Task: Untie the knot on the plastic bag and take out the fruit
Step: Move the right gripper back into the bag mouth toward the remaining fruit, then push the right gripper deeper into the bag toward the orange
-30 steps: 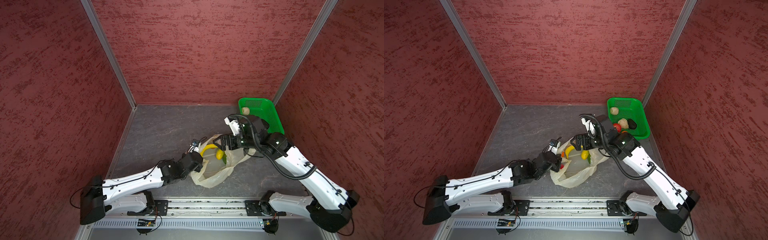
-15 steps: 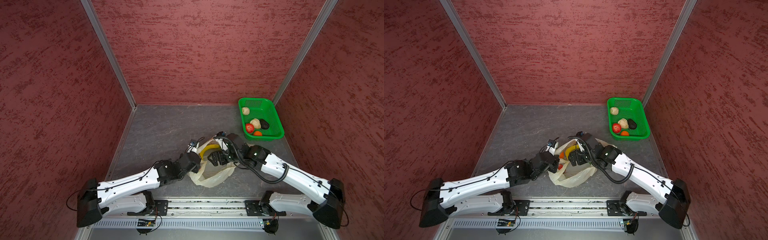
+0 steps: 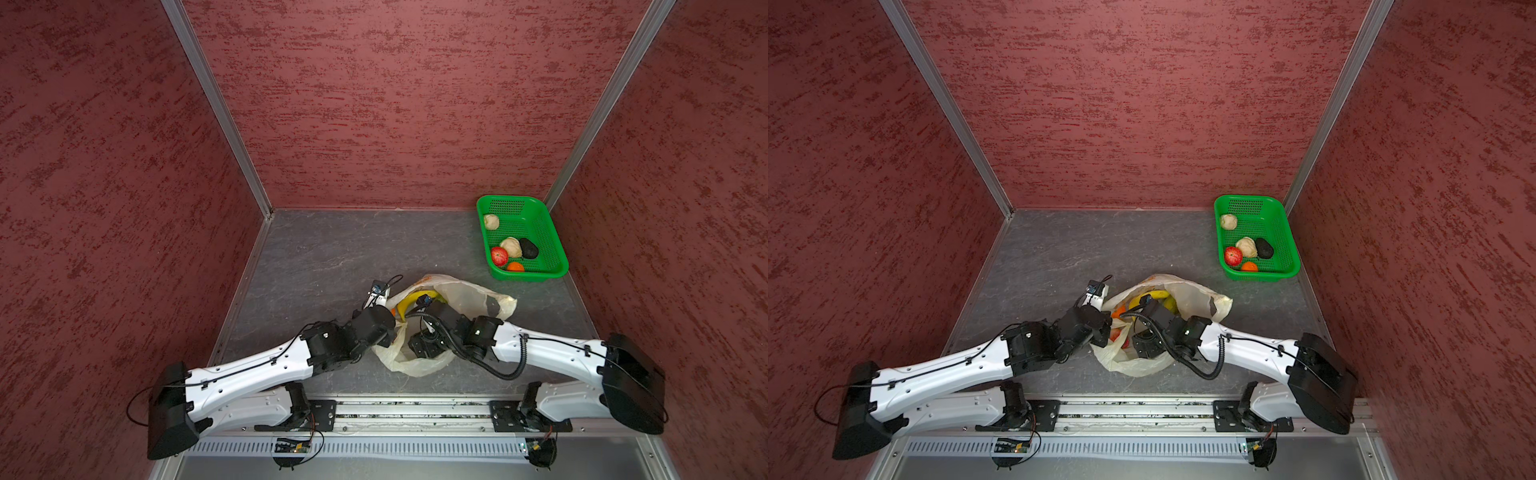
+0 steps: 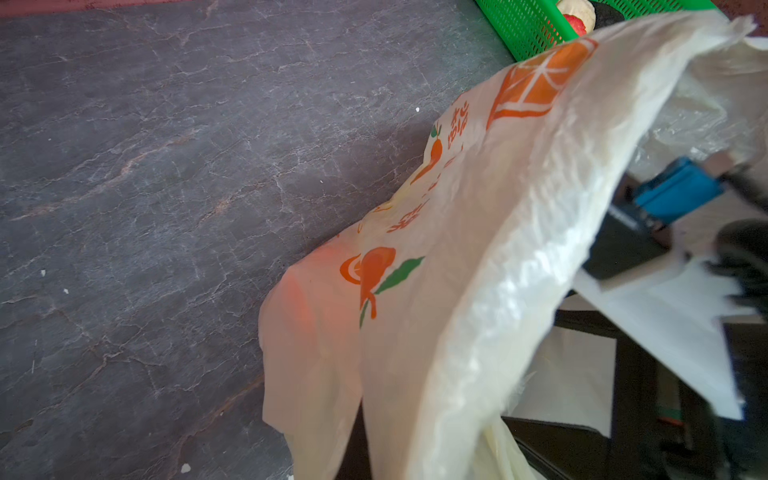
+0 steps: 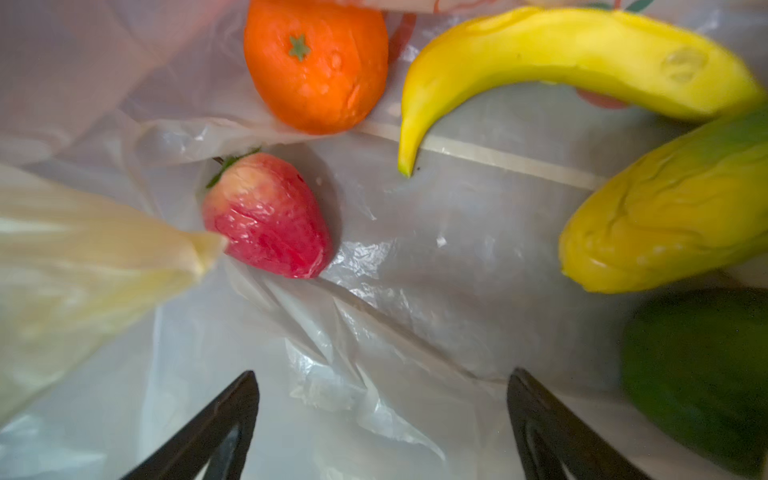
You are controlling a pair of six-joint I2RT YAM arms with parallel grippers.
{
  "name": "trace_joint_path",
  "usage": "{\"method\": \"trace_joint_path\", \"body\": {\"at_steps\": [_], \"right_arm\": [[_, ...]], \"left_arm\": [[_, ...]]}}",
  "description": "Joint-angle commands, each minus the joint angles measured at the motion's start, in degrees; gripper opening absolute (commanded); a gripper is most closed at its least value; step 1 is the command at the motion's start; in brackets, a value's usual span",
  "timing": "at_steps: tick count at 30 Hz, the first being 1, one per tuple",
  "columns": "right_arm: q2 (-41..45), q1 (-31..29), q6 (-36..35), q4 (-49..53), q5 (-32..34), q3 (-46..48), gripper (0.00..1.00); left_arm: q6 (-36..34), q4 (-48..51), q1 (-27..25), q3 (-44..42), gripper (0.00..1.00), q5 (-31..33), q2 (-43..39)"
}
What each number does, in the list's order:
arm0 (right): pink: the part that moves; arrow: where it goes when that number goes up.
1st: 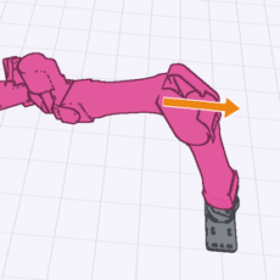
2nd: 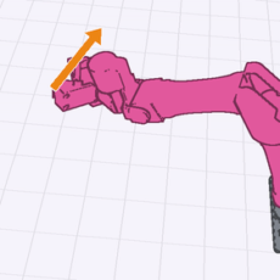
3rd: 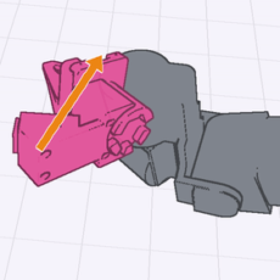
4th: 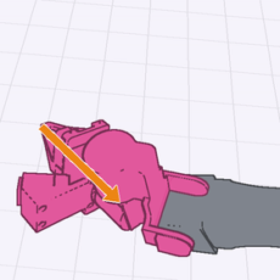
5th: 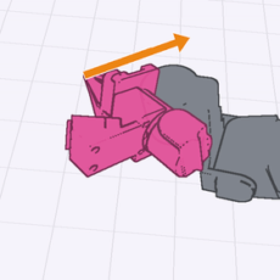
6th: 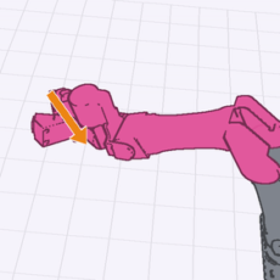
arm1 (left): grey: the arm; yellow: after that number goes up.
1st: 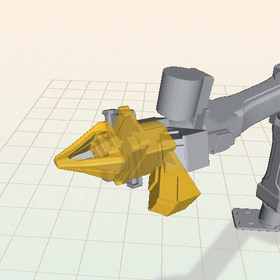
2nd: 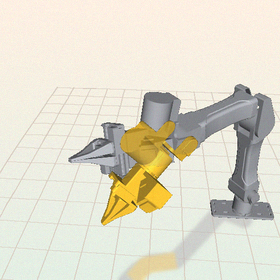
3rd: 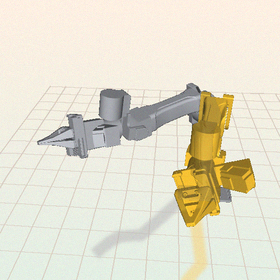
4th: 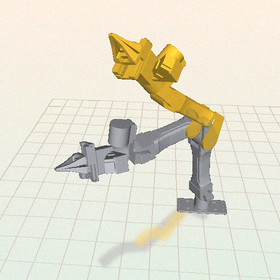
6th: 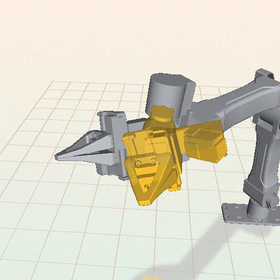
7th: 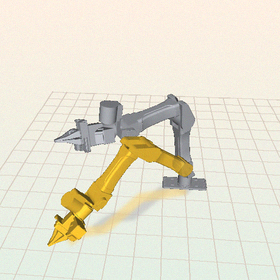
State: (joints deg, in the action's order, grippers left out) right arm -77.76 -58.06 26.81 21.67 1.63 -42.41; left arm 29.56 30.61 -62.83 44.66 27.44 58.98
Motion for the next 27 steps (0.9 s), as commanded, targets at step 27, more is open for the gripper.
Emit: {"method": "trace_joint_path", "body": {"at_steps": [27], "right_arm": [[-16.8,-0.8,19.2,-15.1,2.9,-10.5,0.98]], "left_arm": [[-2.1,-1.7,3.4,-11.2,0.00,-7.7,-12.7]]}}
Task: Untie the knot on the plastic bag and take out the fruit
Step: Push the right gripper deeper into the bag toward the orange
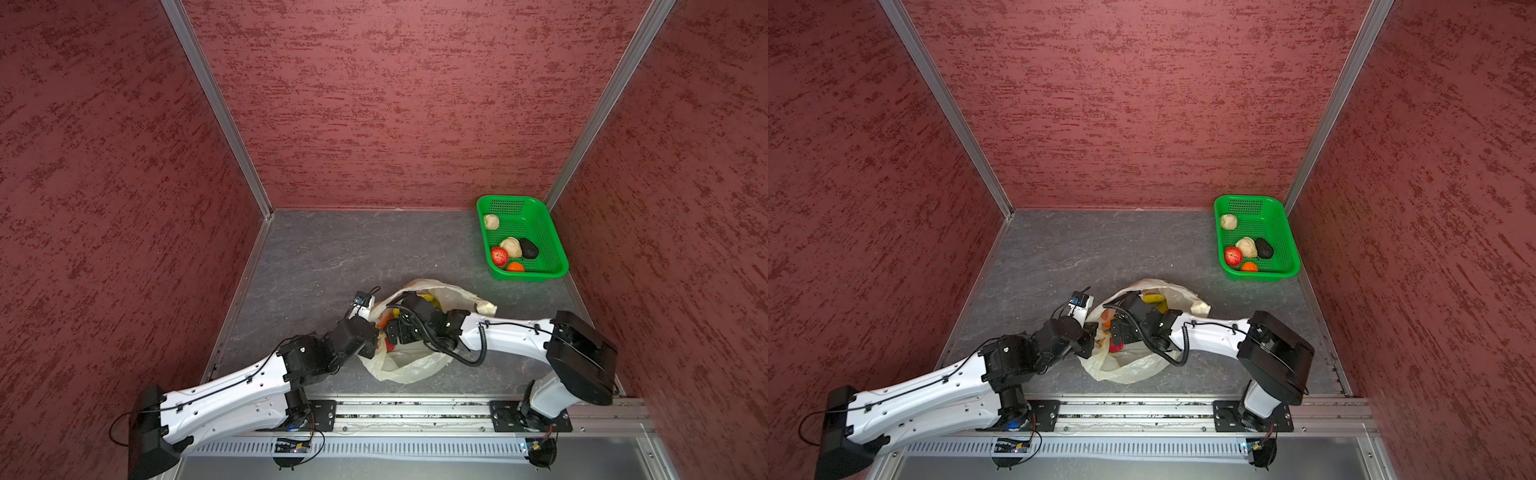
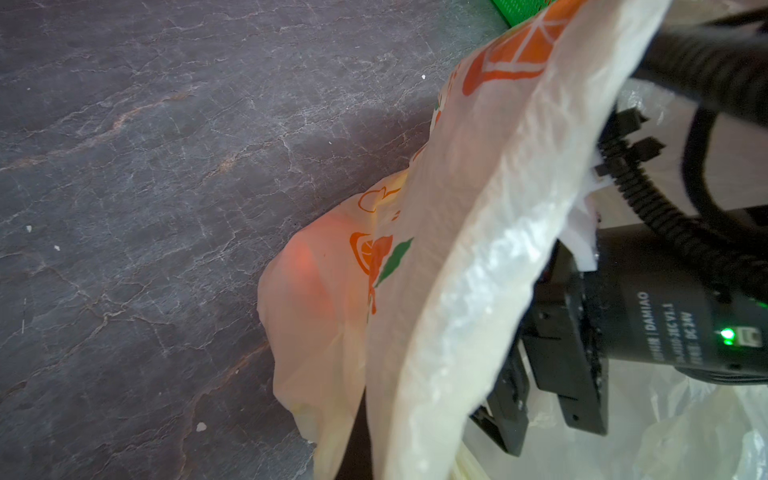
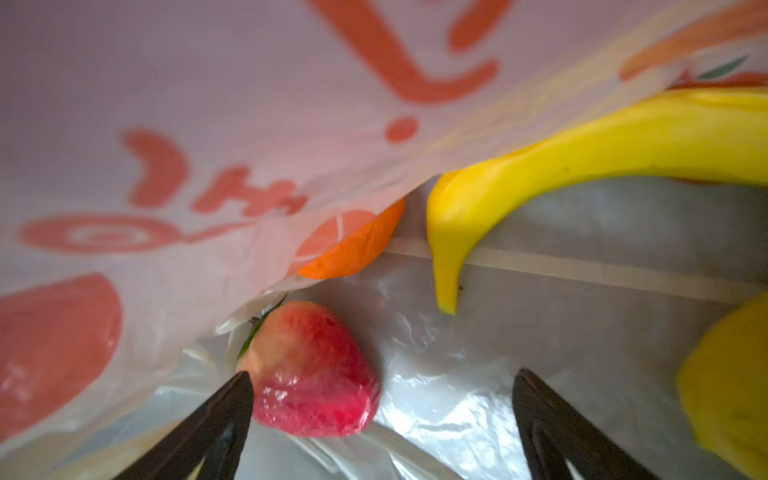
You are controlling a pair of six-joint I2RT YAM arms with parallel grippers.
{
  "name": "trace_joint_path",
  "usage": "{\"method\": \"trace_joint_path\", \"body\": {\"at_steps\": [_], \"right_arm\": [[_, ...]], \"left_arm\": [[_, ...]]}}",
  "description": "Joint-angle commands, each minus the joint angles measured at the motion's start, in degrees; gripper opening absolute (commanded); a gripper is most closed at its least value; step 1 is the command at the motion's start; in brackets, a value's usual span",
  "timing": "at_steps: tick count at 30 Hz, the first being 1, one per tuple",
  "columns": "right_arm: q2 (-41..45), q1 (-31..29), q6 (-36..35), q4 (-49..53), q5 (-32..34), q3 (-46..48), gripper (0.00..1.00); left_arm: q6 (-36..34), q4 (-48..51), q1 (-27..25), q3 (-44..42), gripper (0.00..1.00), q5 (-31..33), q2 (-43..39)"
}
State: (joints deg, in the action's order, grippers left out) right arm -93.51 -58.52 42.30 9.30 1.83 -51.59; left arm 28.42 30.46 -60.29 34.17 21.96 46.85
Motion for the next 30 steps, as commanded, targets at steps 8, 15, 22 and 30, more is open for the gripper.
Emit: {"method": "trace_joint_path", "body": {"at_steps": [8,15,22,30], "right_arm": [[-5.7,0.9,9.1,-5.0,6.2,-5.1,0.98],[-10.7,1.3,10.0,-1.3,7.5,-11.1,0.98],[-17.5,2.9,11.1,5.2,7.4,-15.7,0.98],[-11.7,5.0,13.1,11.1,11.6,-11.1,0.92]], "left_arm": [[-4.1,-3.0,3.0,-0.1,0.00,-6.1,0.4],[-8.2,-4.0,5.5,1.8,0.00,-10.5,2.9],[-9.0,-3.4,6.7,2.3,0.00,-12.9,3.6],[-8.9,-1.5,6.8,2.5,0.00,-10.9,3.5]]}}
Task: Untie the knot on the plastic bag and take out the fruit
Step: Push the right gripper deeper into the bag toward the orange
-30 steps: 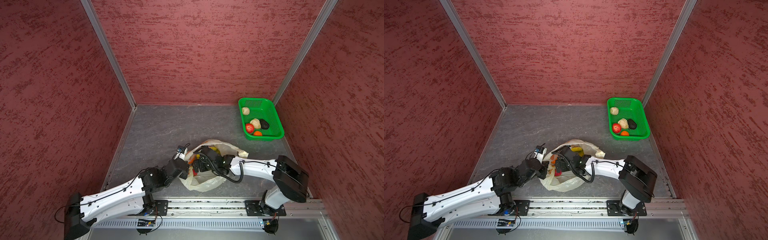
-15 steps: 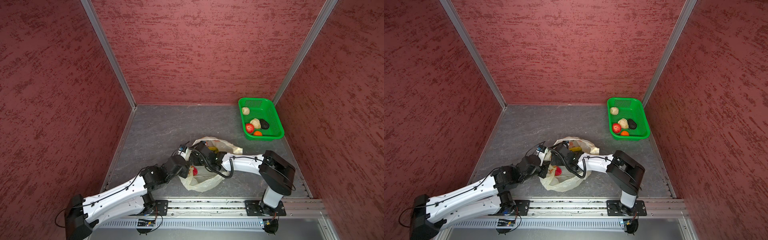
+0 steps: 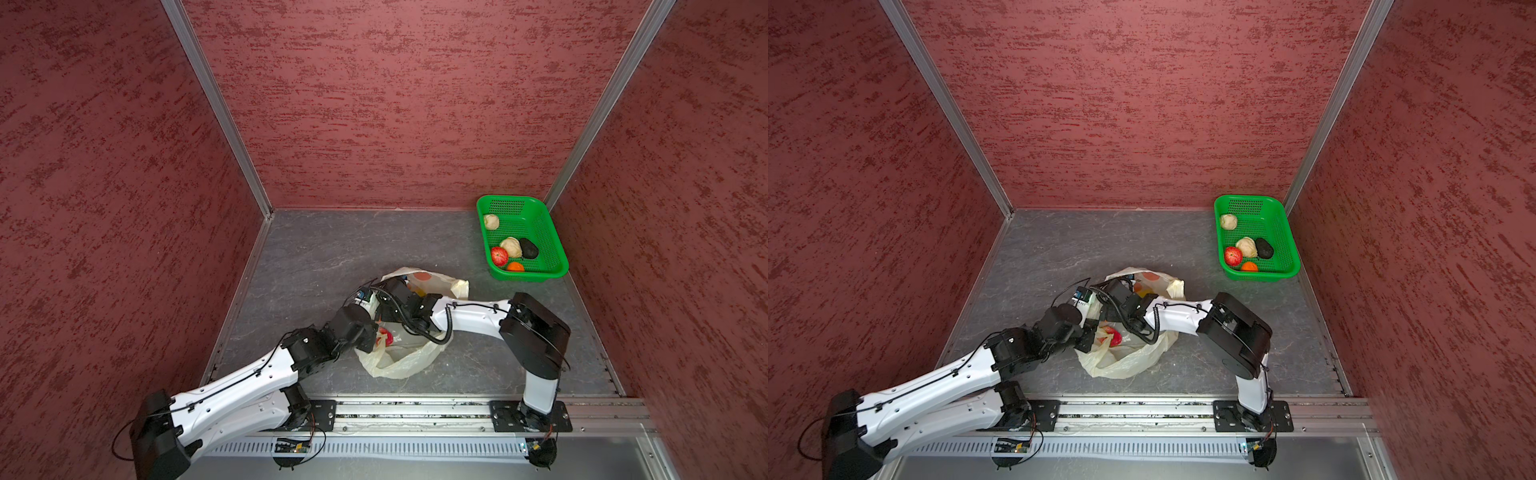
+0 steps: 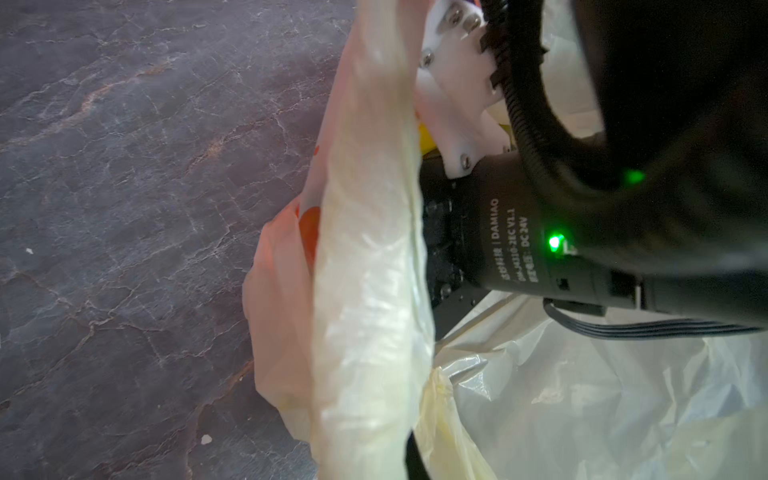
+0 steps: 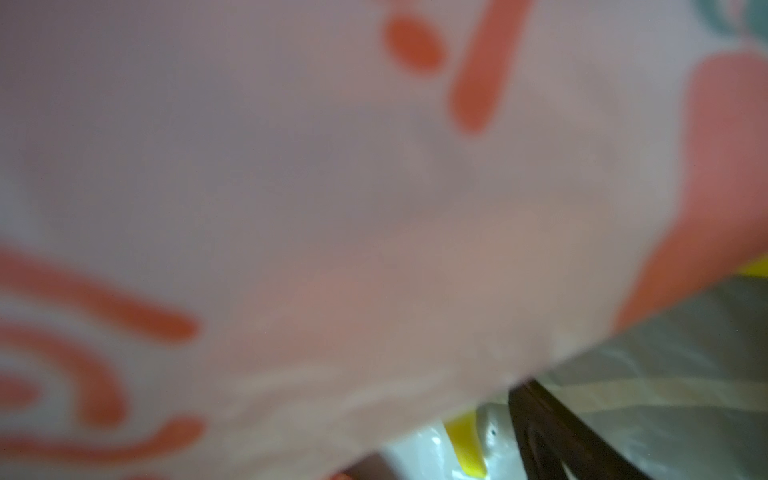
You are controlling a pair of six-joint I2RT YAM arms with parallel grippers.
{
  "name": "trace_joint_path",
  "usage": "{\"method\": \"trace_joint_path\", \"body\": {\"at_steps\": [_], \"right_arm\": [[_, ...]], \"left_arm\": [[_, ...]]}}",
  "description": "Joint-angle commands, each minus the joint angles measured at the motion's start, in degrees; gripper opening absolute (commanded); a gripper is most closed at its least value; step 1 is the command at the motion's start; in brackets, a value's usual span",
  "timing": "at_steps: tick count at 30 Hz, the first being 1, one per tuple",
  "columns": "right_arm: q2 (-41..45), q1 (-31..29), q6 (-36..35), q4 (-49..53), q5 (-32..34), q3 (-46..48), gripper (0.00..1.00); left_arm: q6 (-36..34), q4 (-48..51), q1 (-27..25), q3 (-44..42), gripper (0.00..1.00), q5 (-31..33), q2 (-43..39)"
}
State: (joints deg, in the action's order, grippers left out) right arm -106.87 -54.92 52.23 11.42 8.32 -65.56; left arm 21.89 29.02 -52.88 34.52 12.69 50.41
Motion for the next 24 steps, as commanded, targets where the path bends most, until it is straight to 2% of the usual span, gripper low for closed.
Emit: {"method": "trace_joint_path", "body": {"at_steps": [1,8,15,24], "right_arm": [[2.5,1.5,3.3,9.7,5.2,3.3,0.91],[6.5,1.7,2.9,11.5,3.0,3.9,0.91],[8.4,1.7,3.0,1.7,-3.8,4.2,0.90],[7.0,1.7,5.8,-6.7,-9.3,4.4,0.79]], "left_arm": [[-2.4,0.1,-0.6,2.2,0.00,-1.3,-0.1],[-3.0,-0.4,-0.5,3.5,0.00,-0.8,0.8],[-3.4,-2.2,-0.7,4.3,0.00,-3.4,3.6],[-4.6,-2.3,-0.7,4.4,0.00,-2.8,2.4]]}}
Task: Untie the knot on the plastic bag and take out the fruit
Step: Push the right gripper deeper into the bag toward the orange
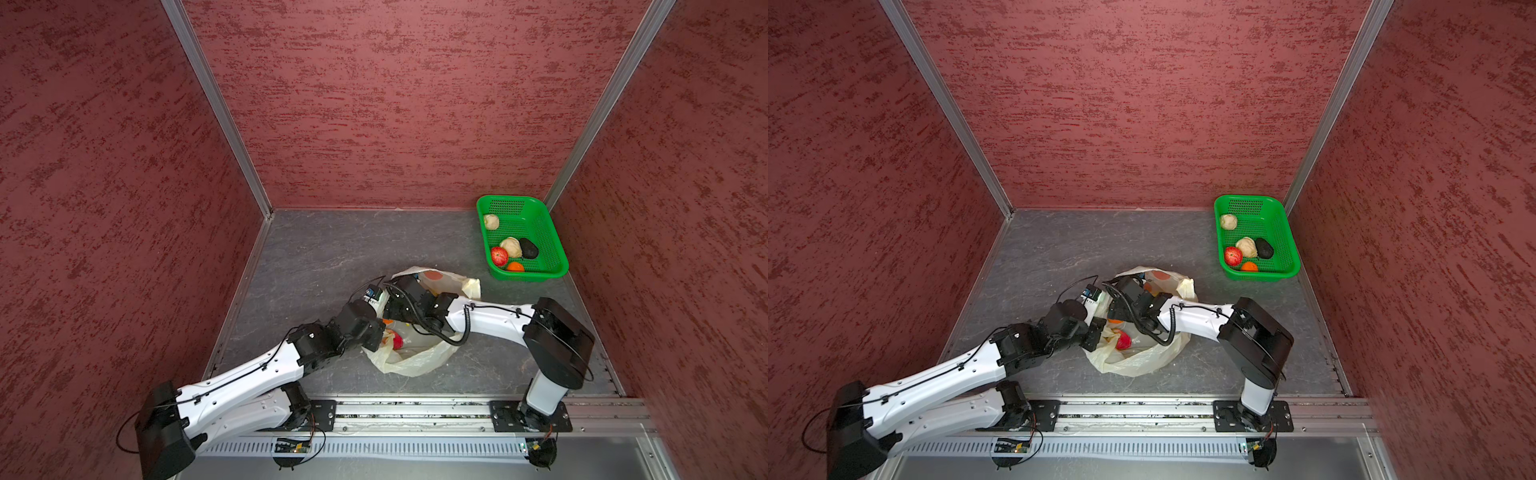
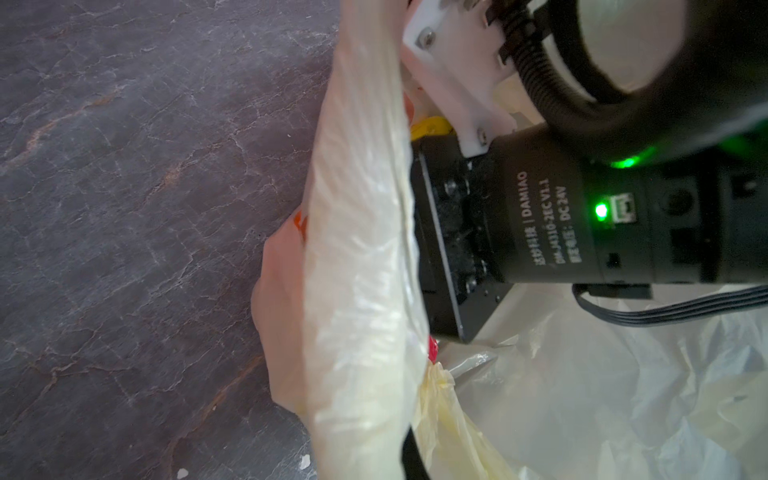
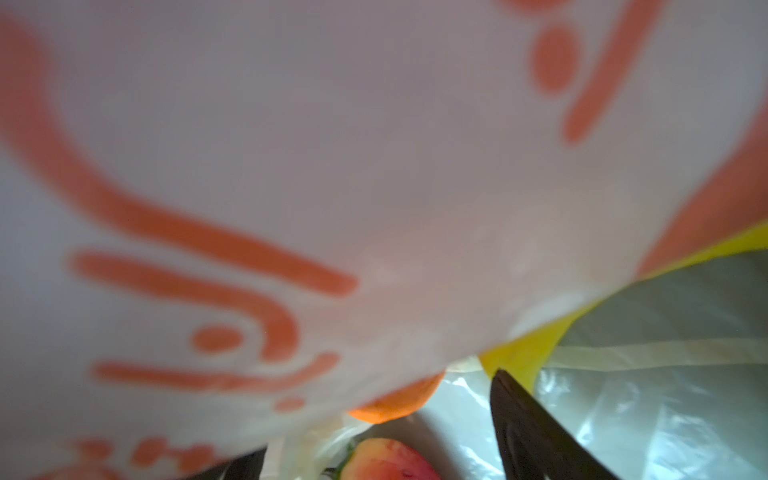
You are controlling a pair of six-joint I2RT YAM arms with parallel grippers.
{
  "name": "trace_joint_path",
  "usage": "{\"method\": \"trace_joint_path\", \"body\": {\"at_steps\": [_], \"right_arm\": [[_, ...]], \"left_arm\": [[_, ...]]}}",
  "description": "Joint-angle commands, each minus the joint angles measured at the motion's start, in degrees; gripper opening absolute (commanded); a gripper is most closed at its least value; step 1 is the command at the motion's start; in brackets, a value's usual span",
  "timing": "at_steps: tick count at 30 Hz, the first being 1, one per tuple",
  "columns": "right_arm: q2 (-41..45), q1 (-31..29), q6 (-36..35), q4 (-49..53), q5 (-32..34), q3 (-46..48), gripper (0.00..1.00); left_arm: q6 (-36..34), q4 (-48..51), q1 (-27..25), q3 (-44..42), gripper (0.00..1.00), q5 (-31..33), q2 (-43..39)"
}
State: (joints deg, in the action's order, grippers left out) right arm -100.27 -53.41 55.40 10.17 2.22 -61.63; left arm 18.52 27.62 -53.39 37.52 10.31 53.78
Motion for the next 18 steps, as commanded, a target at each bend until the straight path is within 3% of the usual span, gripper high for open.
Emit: {"method": "trace_joint_path", "body": {"at_steps": [1,12,18], "right_arm": [[0.0,0.2,3.1,-6.6,-3.7,0.8,0.76],[-5.6,0.2,3.2,-8.2,-1.9,-1.1,0.68],[-8.7,0.1,3.0,-6.7,0.2,-3.5,0.74]], "left_arm": [[-1.2,-0.9,-0.2,1.3,0.00,-0.5,-1.0],[-0.8,0.2,0.0,-0.7,0.00,-1.1,-3.1],[0.2,0.6,0.2,-2.2,0.00,-1.8,-3.7]]}}
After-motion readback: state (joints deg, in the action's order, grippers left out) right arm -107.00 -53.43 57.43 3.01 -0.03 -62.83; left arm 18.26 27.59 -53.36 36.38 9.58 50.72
